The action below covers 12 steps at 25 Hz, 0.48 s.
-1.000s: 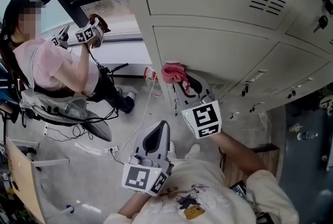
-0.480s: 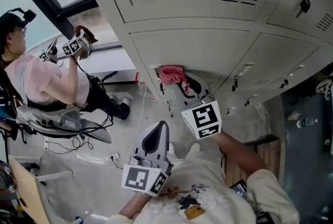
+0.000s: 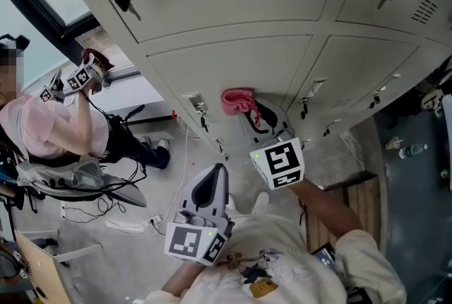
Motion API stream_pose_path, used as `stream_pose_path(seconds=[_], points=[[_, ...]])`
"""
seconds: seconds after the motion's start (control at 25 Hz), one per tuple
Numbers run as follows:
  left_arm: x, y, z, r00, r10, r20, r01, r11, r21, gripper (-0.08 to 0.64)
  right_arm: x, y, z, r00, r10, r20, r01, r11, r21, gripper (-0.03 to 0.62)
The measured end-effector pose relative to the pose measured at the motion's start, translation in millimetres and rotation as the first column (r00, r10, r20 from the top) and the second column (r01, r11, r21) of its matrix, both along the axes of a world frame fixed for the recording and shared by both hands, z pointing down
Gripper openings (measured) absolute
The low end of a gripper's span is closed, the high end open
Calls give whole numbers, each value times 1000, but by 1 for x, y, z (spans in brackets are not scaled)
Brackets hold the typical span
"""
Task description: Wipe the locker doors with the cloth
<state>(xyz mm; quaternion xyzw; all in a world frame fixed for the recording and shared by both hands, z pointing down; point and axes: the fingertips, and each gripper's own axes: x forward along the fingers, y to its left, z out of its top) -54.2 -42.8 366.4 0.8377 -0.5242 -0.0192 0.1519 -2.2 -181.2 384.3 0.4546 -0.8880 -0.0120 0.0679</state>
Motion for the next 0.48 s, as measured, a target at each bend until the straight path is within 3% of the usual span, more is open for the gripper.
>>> stream_pose_path(seconds=[0.48], points=[[29, -12, -3, 996, 91, -1, -91, 996, 10, 6, 50, -4, 3, 996, 88, -15, -88, 996, -6, 101]])
